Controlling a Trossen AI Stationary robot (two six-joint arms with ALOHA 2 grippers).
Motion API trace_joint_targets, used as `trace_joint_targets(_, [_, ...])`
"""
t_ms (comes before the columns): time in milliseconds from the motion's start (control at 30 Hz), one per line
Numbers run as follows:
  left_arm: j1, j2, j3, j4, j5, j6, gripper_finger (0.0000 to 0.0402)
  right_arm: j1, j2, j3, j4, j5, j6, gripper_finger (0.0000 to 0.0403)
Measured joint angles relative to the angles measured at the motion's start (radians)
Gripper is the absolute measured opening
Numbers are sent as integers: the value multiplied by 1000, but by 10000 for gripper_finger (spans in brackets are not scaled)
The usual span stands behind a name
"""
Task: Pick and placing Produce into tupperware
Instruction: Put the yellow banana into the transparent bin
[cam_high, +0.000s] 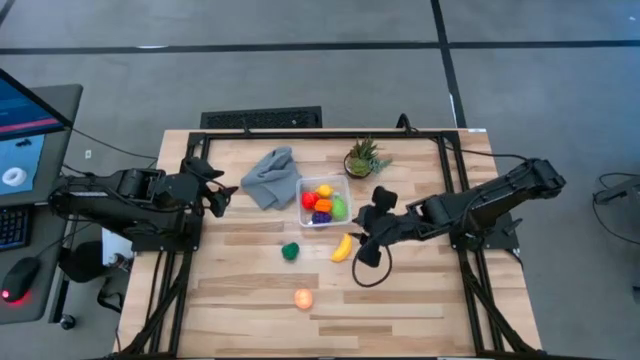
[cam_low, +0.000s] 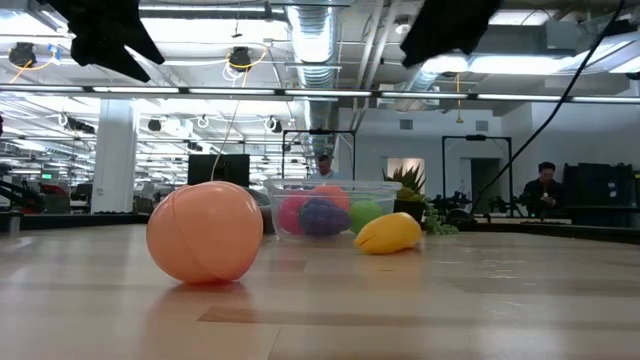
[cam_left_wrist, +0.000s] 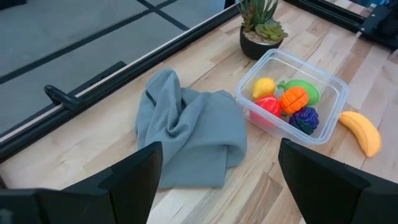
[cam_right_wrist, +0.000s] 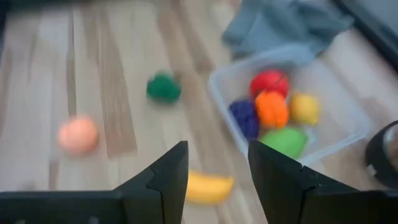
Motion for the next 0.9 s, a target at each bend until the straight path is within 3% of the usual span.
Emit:
trace_joint_targets(433, [0,0,0,0,1,-35,308,0,89,0,-15,-70,-125,205])
trace_joint_targets(633, [0,0,0,0,0,-35,308,-10,89,1,-57,-84,-261,209])
trace_joint_targets(900, [0,0,0,0,-10,-52,308,-50,122,0,-95,-198,-449,210])
